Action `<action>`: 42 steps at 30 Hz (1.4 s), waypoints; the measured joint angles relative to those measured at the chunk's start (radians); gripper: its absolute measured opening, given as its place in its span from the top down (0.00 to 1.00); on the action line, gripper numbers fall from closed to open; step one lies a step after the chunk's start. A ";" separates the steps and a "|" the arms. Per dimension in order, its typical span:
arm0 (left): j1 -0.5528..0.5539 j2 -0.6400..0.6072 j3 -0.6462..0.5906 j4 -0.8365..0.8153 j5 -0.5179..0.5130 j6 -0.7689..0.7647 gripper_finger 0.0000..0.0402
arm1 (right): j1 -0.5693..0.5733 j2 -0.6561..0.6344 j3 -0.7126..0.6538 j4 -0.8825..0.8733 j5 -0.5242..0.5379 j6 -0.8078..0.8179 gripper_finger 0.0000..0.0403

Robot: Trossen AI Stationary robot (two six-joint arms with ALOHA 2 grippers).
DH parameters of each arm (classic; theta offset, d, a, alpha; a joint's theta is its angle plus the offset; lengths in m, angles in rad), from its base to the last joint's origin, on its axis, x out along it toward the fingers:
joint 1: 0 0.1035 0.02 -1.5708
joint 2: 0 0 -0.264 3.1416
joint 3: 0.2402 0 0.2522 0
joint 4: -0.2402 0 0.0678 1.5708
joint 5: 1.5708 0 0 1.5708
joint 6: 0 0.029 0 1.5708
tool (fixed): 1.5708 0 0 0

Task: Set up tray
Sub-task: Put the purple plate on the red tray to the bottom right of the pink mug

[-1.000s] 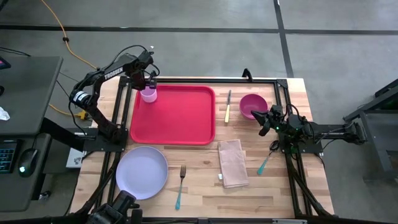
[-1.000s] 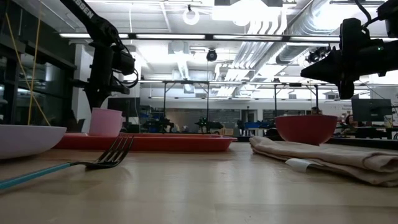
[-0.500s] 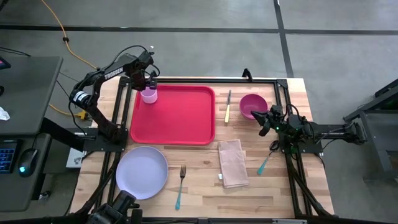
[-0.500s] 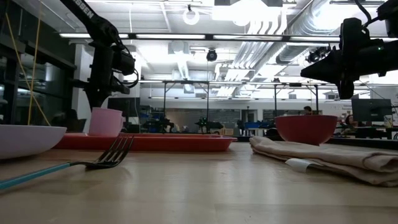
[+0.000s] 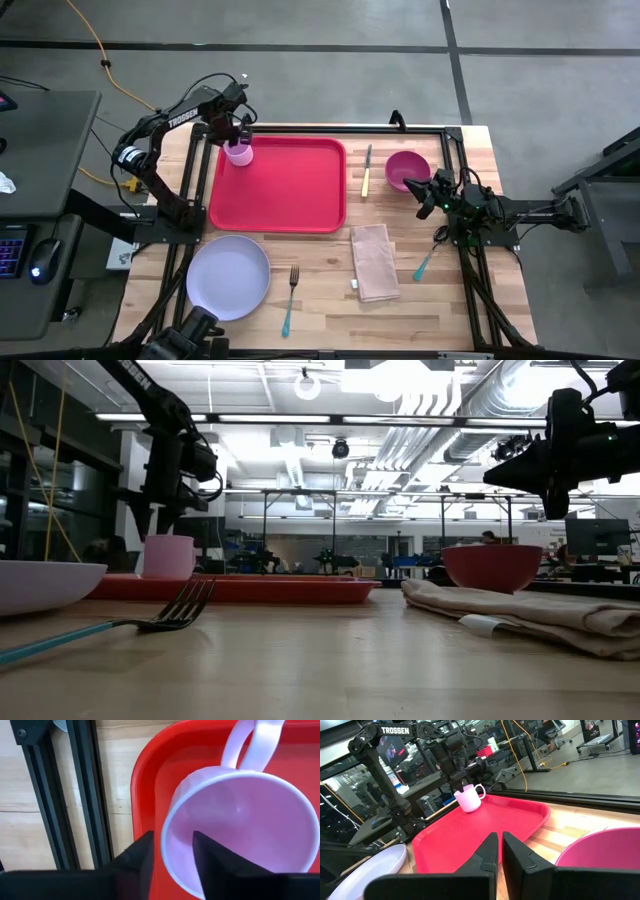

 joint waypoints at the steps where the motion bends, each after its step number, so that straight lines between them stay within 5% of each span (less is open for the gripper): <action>1: 0.000 0.000 0.003 -0.002 0.007 0.000 0.54 | 0.000 0.000 0.000 0.000 0.000 0.000 1.00; 13: 0.000 -0.006 0.055 -0.079 0.027 -0.006 0.37 | 0.000 0.000 0.000 0.000 0.001 0.000 1.00; 27: 0.000 -0.196 0.155 -0.185 0.080 -0.017 0.35 | 0.000 0.000 0.000 0.000 0.002 0.000 1.00; 32: -0.003 -0.285 0.158 -0.211 0.194 -0.073 0.35 | 0.000 0.000 0.000 0.000 0.002 0.000 1.00; 42: -0.194 -0.429 0.158 -0.220 0.254 -0.247 0.35 | 0.000 0.000 0.000 0.000 0.001 0.000 1.00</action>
